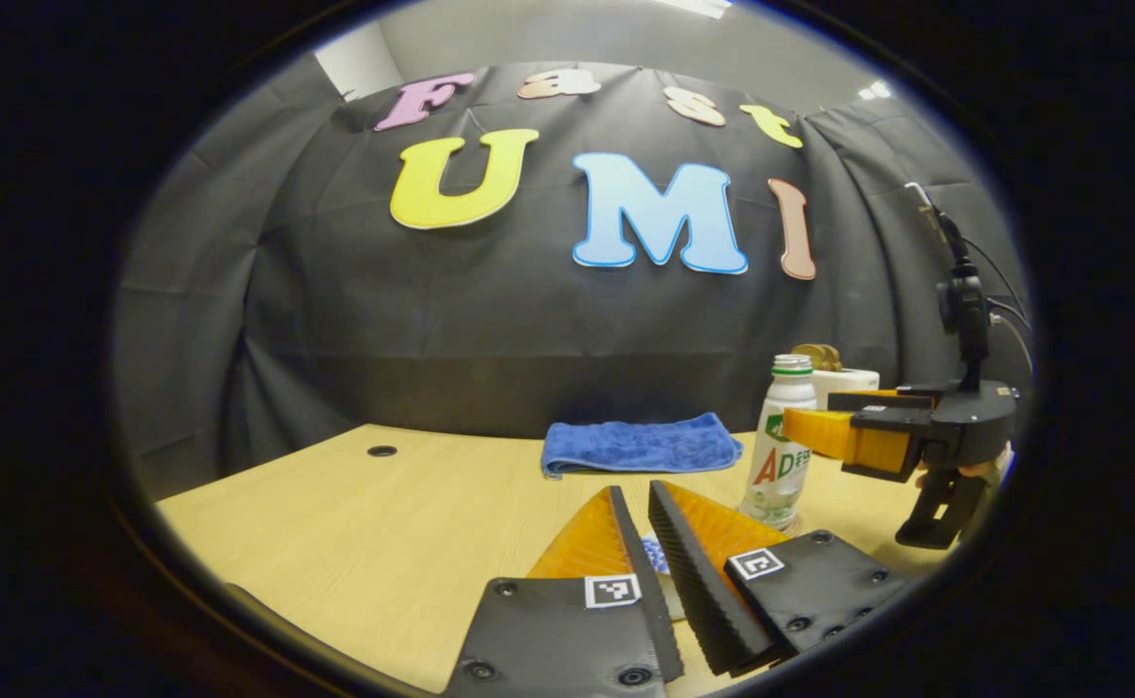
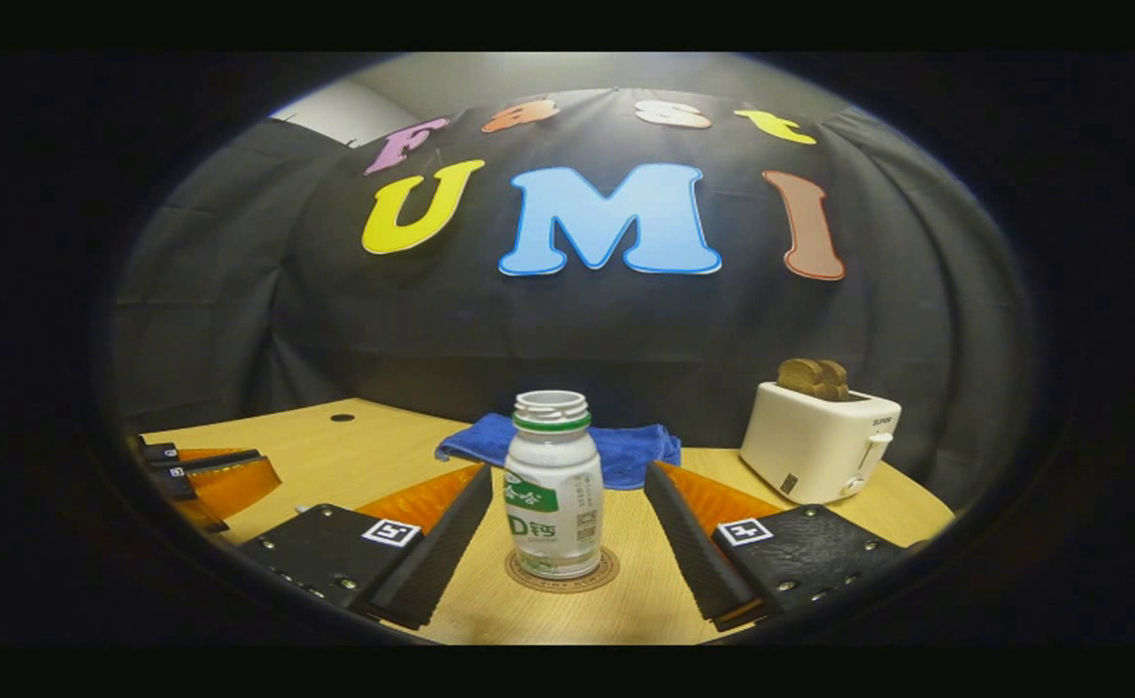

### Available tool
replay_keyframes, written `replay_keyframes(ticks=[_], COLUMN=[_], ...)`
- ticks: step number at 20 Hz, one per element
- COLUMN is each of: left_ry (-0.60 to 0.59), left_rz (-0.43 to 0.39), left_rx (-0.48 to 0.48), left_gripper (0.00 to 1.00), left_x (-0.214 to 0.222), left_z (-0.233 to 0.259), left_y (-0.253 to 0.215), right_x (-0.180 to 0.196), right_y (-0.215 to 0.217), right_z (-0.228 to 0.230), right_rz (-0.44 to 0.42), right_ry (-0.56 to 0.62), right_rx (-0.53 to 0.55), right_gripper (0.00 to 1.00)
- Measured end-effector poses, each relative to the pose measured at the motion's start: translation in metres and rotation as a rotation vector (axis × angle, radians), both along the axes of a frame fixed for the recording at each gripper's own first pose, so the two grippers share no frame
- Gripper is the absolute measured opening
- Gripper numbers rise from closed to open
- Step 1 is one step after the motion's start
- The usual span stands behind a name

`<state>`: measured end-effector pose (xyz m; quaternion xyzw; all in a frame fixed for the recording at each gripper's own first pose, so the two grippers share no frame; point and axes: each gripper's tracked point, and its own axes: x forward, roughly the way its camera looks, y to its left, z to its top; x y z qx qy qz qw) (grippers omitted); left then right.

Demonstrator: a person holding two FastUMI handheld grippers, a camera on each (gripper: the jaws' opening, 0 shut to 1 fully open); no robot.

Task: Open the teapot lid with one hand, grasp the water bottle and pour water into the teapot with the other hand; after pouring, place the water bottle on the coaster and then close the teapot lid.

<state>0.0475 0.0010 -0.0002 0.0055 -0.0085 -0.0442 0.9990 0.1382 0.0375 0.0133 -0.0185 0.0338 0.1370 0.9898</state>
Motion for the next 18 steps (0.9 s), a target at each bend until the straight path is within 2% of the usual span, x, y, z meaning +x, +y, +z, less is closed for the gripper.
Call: replay_keyframes(ticks=[5, 6, 11, 12, 18], left_ry=[-0.019, -0.022, -0.043, -0.052, -0.082], left_rz=[-0.012, -0.016, -0.018, -0.019, -0.031], left_rx=[-0.006, -0.005, -0.005, -0.008, -0.031], left_gripper=[0.01, 1.0, 1.0, 0.2, 0.2], left_x=[-0.016, -0.021, -0.05, -0.055, -0.088], left_z=[0.009, 0.011, 0.015, 0.018, 0.025], left_y=[-0.009, -0.011, -0.023, -0.026, -0.039], right_x=[-0.036, -0.045, -0.09, -0.098, -0.14], right_y=[-0.006, -0.007, -0.016, -0.017, -0.015], right_z=[0.018, 0.022, 0.03, 0.03, 0.03], right_rz=[-0.038, -0.049, -0.122, -0.135, -0.167], right_ry=[-0.044, -0.057, -0.11, -0.121, -0.161], right_rx=[0.03, 0.031, 0.044, 0.036, 0.025], right_gripper=[0.96, 0.96, 0.95, 0.94, 0.96])
